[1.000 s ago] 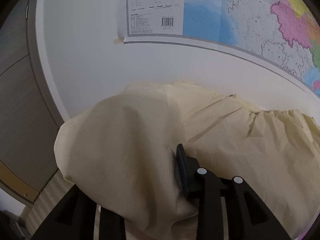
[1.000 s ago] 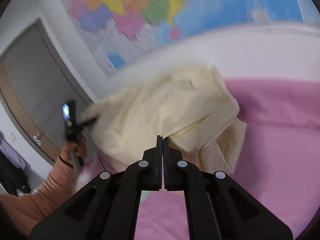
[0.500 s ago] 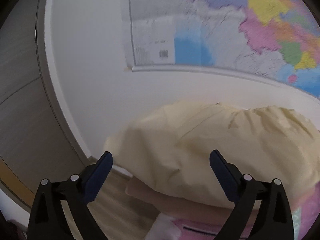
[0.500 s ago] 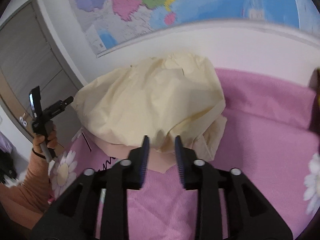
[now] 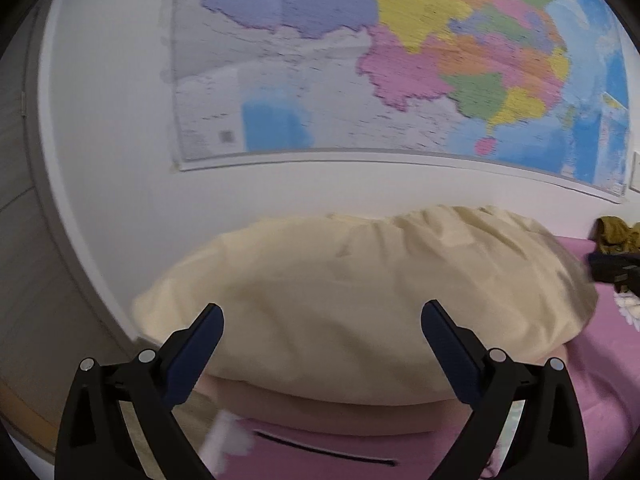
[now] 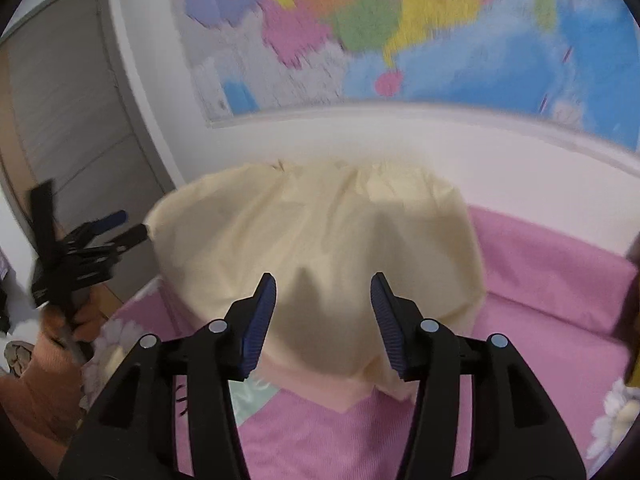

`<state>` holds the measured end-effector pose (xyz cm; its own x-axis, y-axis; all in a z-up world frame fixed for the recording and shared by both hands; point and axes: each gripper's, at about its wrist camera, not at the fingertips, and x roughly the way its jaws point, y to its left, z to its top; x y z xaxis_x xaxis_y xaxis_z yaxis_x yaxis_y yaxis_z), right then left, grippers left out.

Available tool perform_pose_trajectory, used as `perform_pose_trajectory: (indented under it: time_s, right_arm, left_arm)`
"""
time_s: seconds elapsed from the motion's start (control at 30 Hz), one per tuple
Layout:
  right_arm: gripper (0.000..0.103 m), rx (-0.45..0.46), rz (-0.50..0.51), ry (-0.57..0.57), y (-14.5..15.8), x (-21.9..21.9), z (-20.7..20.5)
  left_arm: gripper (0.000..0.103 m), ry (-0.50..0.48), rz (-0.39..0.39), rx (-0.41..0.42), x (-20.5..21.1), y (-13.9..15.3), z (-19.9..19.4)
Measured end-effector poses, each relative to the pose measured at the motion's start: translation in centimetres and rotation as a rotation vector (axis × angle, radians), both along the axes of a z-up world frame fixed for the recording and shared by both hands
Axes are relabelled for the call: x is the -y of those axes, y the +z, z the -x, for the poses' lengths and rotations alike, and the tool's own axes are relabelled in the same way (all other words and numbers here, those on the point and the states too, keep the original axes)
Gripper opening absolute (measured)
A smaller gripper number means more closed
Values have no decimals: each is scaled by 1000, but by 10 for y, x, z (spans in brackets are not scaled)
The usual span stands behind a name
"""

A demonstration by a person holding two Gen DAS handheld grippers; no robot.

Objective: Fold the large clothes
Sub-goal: 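Open both grippers and withdraw them from the stacked shirt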

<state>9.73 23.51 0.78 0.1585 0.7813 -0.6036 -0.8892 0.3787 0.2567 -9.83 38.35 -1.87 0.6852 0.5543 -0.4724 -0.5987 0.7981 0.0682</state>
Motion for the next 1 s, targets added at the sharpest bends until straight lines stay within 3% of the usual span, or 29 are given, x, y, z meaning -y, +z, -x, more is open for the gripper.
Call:
perform_pose_trajectory:
  time_s: [0.17,0.3,0.4,0.47,0.67,0.87,1.0]
  right_arm:
    - [44,-79,139,32,-50,-26,-4]
    - [44,-80,116,33,-40,-14,3]
    - [45,-28,71,45,-27,3,21]
    - [68,5,40,40,-22,13,35]
    - [76,10,10,18,-30,29,64]
    - [91,46,-9,14,-30,42,91]
    - [97,73,-24,6,-26,52,106]
  left_arm:
    - [96,-45,48,-55,5,-19,-21]
    - [95,-50,108,-131,0,-44,-38]
    - [95,-48,119,-119,8,-46,-32]
    - [95,-58,141,-89,17,-43,-25]
    - [96,-63,157,-49,58,-36,-14]
    - [96,-30,223,-84,84,-46,-9]
    - [96,7,219,-93,99,-50,1]
